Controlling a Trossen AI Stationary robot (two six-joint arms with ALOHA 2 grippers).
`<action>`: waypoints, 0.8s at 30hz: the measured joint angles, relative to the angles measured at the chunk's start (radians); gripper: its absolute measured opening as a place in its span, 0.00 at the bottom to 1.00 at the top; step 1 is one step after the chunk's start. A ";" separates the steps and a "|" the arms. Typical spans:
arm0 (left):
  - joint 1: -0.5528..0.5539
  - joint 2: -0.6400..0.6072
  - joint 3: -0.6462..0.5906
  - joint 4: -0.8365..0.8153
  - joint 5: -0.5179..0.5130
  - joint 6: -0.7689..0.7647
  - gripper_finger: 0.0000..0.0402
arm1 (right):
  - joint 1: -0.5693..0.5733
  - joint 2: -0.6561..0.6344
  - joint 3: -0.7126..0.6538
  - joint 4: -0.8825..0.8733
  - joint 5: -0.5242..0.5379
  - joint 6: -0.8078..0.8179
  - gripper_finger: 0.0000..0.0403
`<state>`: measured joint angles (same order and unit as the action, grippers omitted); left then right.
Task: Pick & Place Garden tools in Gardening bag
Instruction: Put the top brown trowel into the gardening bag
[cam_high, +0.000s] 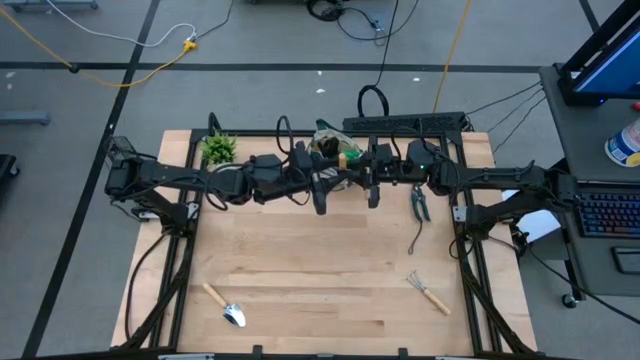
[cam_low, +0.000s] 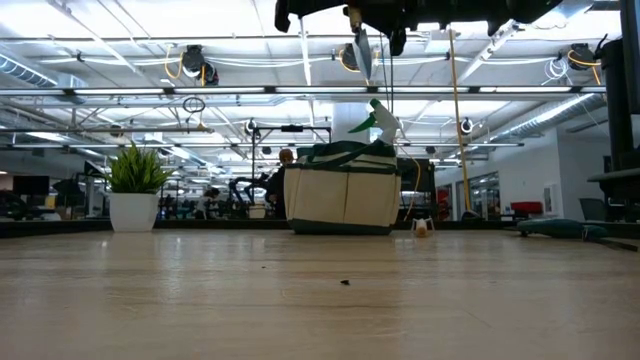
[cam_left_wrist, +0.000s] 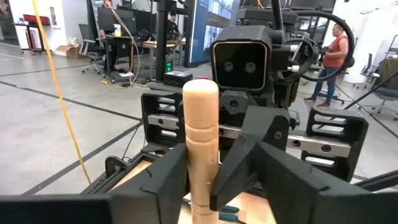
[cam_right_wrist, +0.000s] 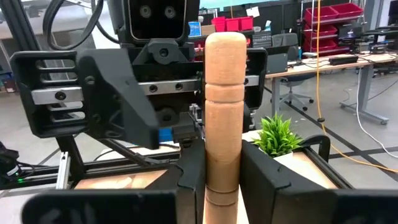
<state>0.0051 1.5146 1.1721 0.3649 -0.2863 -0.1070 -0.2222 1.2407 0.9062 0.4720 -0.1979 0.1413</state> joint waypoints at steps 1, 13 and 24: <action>0.000 -0.002 0.000 -0.002 -0.001 0.000 0.52 | 0.000 0.000 0.000 -0.001 0.000 -0.001 0.15; 0.006 -0.067 -0.001 -0.237 -0.056 0.025 0.76 | -0.046 -0.013 0.002 -0.005 -0.001 -0.018 0.15; 0.006 -0.144 0.002 -0.591 -0.055 -0.072 0.78 | -0.079 -0.013 0.002 -0.005 -0.007 -0.018 0.15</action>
<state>0.0116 1.3705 1.1740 -0.2257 -0.3412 -0.1792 -0.3014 1.2280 0.9077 0.4671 -0.2045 0.1230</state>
